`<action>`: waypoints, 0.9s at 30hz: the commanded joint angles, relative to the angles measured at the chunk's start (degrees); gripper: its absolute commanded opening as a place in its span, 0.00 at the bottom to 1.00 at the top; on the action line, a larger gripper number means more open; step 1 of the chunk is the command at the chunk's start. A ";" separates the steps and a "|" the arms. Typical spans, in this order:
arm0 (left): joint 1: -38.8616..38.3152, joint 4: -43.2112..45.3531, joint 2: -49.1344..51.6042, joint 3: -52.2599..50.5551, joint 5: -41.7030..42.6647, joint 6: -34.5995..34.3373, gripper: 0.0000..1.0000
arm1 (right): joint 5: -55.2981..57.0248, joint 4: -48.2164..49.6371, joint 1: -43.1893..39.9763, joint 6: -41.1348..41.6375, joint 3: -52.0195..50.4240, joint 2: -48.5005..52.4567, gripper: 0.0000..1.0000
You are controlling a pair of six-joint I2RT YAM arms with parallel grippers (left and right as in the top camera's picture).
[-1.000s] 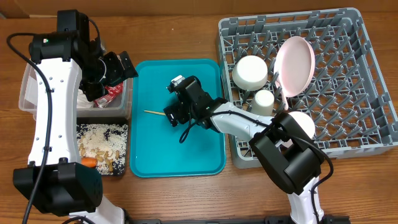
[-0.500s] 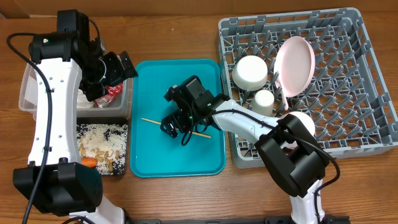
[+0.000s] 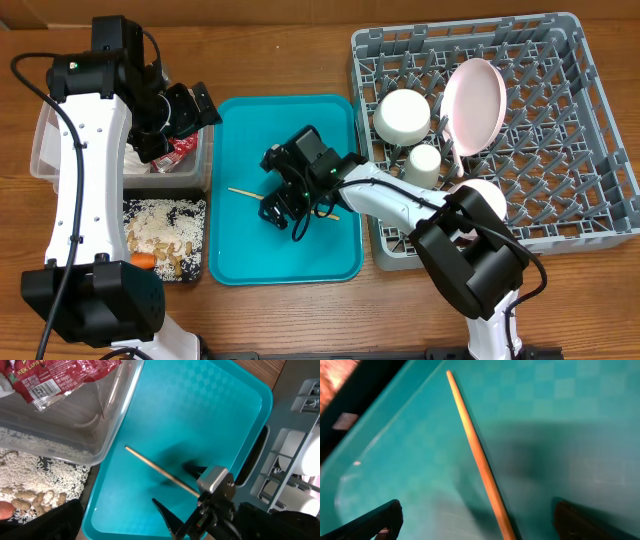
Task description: Sort waste into correct bins and load items into the dishwasher
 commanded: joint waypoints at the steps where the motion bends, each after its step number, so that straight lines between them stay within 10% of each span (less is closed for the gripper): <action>1: -0.28 0.09 0.22 1.16 0.63 -0.22 1.00 | 5.03 -1.53 0.22 -6.80 -1.22 1.16 1.00; 15: -0.28 0.07 0.22 1.16 0.63 -0.22 1.00 | 11.82 -25.70 0.98 -12.07 10.80 1.33 1.00; 27: -0.28 0.07 0.22 1.16 0.63 -0.22 1.00 | 17.70 -20.06 10.29 -12.74 8.24 2.05 1.00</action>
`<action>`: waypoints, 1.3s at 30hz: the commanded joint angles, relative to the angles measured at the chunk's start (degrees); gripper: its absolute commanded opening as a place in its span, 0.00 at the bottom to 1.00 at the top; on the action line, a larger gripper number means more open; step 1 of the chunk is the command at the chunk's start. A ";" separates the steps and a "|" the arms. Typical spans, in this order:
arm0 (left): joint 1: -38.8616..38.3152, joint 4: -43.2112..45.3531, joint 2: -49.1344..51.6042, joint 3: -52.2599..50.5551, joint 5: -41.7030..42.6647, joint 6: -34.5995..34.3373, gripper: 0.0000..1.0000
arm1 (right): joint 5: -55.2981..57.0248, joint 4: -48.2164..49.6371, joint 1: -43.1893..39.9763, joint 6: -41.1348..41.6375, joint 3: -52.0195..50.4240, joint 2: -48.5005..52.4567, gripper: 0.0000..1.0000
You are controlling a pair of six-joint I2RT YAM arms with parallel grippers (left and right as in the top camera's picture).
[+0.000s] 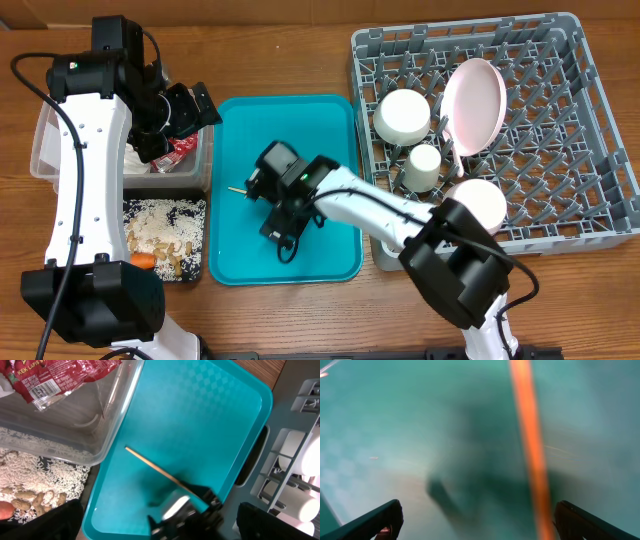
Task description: Sort waste into correct bins and load items into the dishwasher
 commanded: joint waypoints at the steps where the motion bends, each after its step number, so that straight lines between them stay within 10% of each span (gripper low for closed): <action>1: -0.28 0.07 0.22 1.16 0.63 -0.22 1.00 | 7.08 1.25 2.95 -0.42 -0.68 1.31 1.00; 20: -0.28 0.07 0.22 1.16 0.63 -0.22 1.00 | 13.90 5.92 3.58 4.87 -0.68 5.44 1.00; 25: -0.28 0.07 0.22 1.16 0.63 -0.22 1.00 | 13.90 5.86 3.58 4.87 -0.68 5.44 0.50; 39: -0.28 0.07 0.22 1.16 0.63 -0.22 1.00 | 13.92 5.79 3.58 5.07 -0.68 5.44 0.28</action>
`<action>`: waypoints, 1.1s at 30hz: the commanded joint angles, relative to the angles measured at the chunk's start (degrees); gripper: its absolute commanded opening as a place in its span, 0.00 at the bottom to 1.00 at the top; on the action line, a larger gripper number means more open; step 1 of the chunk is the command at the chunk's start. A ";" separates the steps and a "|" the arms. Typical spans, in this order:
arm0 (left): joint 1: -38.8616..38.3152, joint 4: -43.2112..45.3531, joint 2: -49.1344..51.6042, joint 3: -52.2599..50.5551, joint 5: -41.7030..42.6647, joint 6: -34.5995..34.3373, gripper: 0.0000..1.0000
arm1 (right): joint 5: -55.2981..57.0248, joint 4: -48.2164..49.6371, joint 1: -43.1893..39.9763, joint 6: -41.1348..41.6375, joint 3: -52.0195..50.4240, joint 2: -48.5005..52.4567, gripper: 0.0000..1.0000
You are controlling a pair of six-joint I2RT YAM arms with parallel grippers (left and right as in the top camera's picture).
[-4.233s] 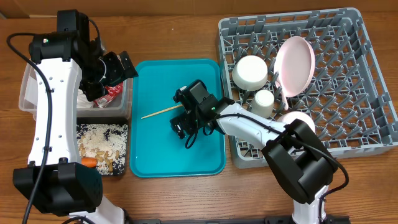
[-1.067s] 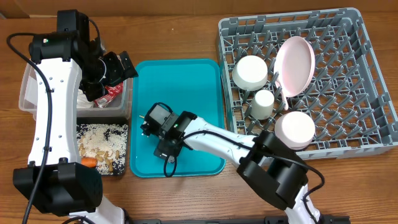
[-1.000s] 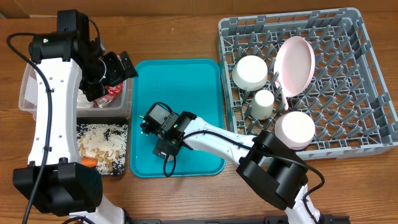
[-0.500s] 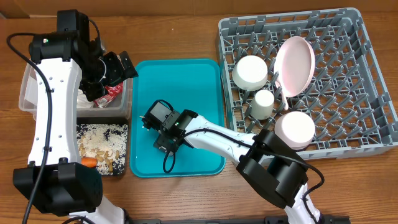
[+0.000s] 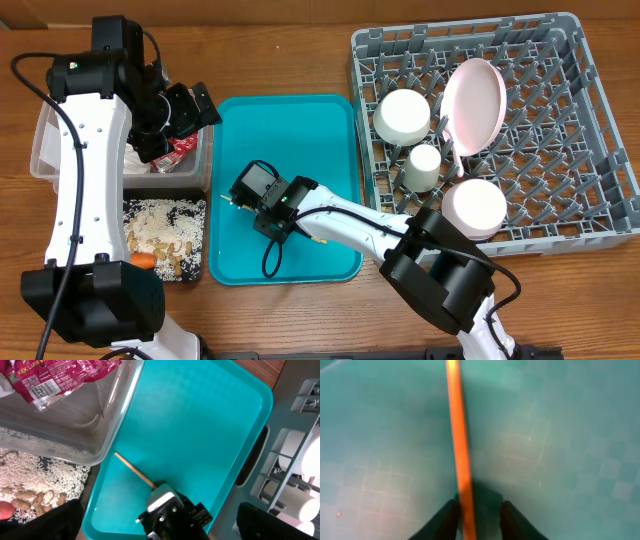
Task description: Sort waste into correct bins and load items into the dishwasher
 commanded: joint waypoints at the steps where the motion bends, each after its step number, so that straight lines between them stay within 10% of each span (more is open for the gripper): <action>1: -0.28 0.07 0.22 1.16 0.63 -0.22 1.00 | 1.46 -0.61 -0.39 -0.28 -0.63 3.02 0.27; 14: -0.28 0.07 0.22 1.16 0.63 -0.22 1.00 | 1.46 -0.61 -0.39 -0.28 -0.63 3.02 0.04; 33: -0.28 0.09 0.22 1.16 0.63 -0.22 1.00 | 1.49 -8.04 -0.52 -1.40 2.89 -10.73 0.04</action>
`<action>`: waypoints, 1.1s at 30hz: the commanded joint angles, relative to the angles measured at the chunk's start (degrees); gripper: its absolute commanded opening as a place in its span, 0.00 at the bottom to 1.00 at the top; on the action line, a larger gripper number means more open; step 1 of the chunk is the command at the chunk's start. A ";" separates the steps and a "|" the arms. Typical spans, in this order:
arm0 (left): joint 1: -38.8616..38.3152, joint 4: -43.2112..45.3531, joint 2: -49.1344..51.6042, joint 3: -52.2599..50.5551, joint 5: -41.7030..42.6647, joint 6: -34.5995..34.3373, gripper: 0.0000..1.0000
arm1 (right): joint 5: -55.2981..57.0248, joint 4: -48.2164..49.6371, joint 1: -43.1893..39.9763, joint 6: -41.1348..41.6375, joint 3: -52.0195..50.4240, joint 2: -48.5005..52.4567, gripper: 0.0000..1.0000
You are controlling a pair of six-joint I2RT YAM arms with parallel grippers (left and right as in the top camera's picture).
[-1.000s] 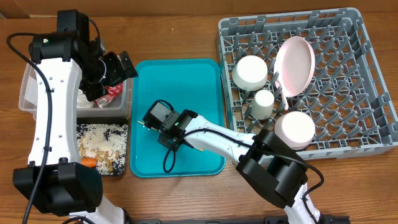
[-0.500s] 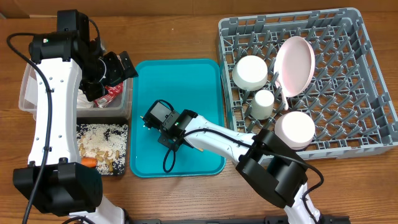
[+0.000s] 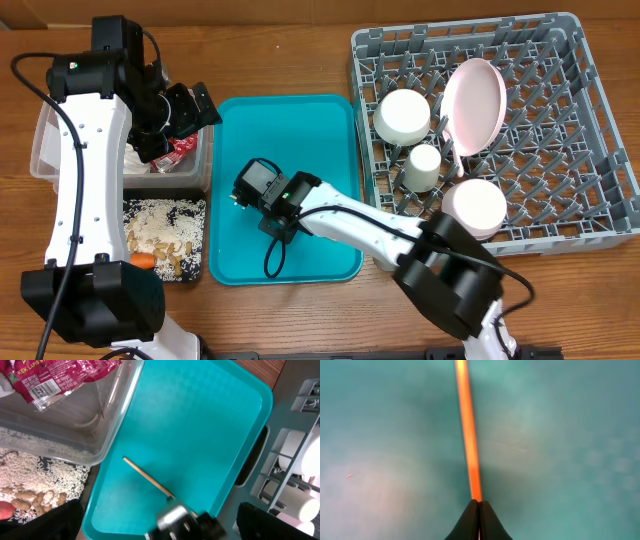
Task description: Sort waste into correct bins and load items into the dishwasher
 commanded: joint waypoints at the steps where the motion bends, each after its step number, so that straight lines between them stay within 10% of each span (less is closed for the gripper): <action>1: -0.28 0.07 0.22 1.16 0.63 -0.22 1.00 | 0.44 -1.01 -0.59 -0.35 1.33 -7.85 0.04; 10: -0.28 0.07 0.22 1.16 0.63 -0.22 1.00 | 0.15 -2.03 -1.22 -0.33 0.90 -10.29 0.06; 13: -0.28 0.07 0.22 1.16 0.63 -0.22 1.00 | -2.03 -1.66 -1.22 -0.35 -0.11 -10.25 0.49; 19: -0.28 0.09 0.22 1.16 0.63 -0.22 1.00 | -2.62 0.31 -1.42 -0.42 -3.69 -9.07 0.67; 33: -0.28 0.07 0.22 1.16 0.63 -0.22 1.00 | -3.30 3.82 -4.57 -0.59 -7.89 0.46 0.70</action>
